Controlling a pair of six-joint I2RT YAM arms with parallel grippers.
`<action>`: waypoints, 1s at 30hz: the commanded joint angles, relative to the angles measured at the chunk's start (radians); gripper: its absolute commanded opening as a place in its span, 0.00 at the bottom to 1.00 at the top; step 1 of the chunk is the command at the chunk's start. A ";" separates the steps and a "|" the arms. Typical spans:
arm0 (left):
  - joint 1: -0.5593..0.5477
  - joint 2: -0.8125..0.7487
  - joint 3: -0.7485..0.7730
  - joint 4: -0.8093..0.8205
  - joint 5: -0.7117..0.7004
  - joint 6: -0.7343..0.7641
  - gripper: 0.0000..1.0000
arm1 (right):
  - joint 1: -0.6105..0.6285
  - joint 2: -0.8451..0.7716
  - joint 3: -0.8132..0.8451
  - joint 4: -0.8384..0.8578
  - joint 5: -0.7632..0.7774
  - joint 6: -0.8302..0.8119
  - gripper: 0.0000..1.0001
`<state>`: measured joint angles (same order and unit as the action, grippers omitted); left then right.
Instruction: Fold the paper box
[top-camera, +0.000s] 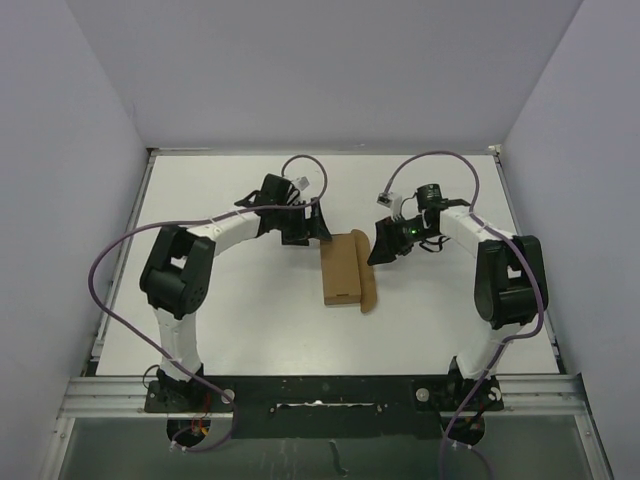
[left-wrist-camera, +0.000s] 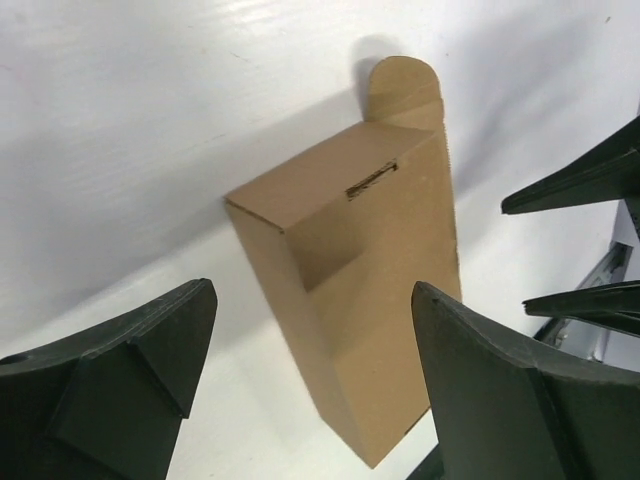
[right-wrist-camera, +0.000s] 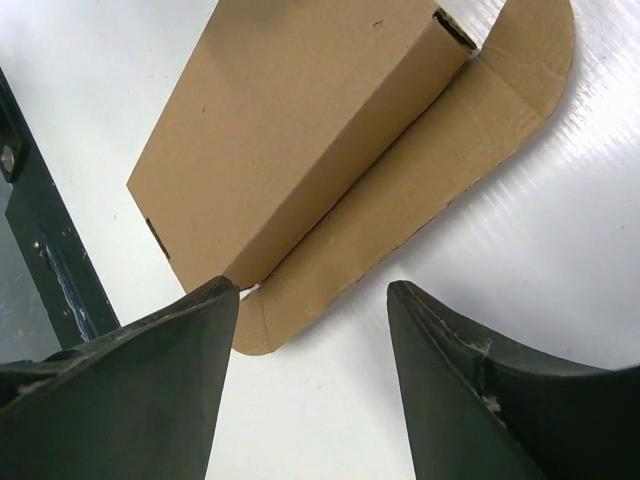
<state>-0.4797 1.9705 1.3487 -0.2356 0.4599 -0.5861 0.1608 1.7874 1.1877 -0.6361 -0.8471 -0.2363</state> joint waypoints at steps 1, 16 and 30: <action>0.033 -0.145 -0.016 -0.003 -0.024 0.079 0.79 | 0.001 -0.062 0.031 -0.028 -0.016 -0.106 0.62; 0.055 -0.663 -0.408 0.281 -0.089 0.151 0.98 | -0.008 -0.525 -0.326 0.167 -0.290 -0.671 0.78; 0.007 -0.486 -0.382 0.244 0.088 0.070 0.81 | 0.073 -0.561 -0.443 -0.224 -0.202 -1.588 1.00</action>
<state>-0.4576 1.3979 0.8749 0.0029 0.4862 -0.5201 0.1768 1.2163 0.7662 -0.8005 -1.1198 -1.6154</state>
